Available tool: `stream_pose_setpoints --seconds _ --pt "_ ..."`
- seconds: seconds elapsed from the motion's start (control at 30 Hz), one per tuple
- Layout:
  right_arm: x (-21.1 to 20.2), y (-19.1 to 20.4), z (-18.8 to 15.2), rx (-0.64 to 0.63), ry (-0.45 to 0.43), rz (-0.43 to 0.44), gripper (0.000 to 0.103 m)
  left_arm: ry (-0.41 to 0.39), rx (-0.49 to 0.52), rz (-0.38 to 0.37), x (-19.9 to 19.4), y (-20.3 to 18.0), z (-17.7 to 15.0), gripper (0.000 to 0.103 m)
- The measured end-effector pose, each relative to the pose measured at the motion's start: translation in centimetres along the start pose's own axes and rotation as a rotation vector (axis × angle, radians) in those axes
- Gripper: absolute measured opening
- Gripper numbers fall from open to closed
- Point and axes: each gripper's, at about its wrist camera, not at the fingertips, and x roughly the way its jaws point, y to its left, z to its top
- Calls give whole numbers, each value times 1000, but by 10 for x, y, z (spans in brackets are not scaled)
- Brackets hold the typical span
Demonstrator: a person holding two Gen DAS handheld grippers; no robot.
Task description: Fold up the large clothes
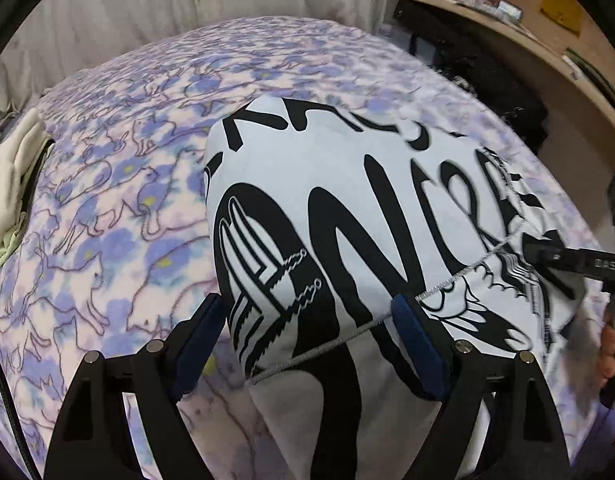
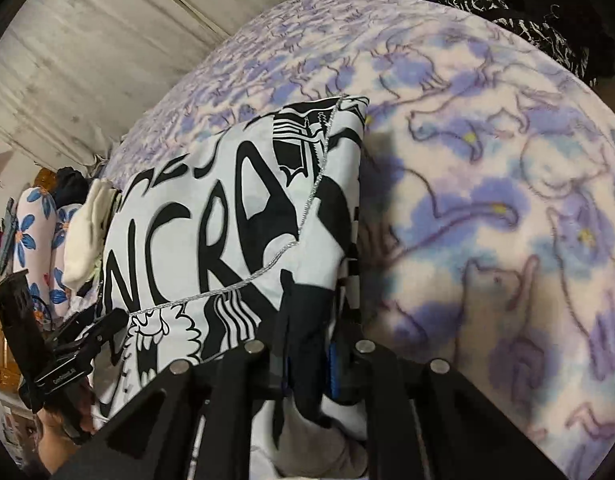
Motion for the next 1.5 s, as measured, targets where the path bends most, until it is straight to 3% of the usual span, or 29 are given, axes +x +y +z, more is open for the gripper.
stream_pose_setpoints --seconds 0.27,0.43,0.5,0.57,0.63,0.67,0.73,0.83,0.9,1.0,1.4,1.5 --pt "-2 4 2 2 25 -79 52 41 -109 -96 -1 25 -1 85" --pt "-42 37 7 -136 -153 -165 52 -110 -20 -41 -40 13 9 81" --pt "-44 54 13 -194 -193 -169 52 -145 -14 -32 -46 9 18 66" --pt "-37 70 24 -236 -205 -164 52 -116 -22 -40 -37 7 32 38" --pt "-21 82 39 -237 -202 -115 51 -69 -53 -66 -19 9 43 20" --pt "-11 85 47 -230 -194 -97 49 -53 -66 -75 -10 9 47 18" --pt "9 84 60 -217 -179 -104 43 -68 -64 -56 -1 9 51 18" --pt "37 67 74 -180 -139 -191 43 -77 -25 -22 9 5 54 18" --pt "46 46 74 -126 -109 -177 43 -72 -16 -23 14 6 53 17" --pt "46 25 73 -66 -115 -122 41 -66 -19 -35 21 11 50 15" --pt "26 33 67 -66 -135 -122 44 -89 10 25 16 5 45 16" --pt "14 37 63 -72 -134 -108 44 -75 -30 8 7 6 45 28"
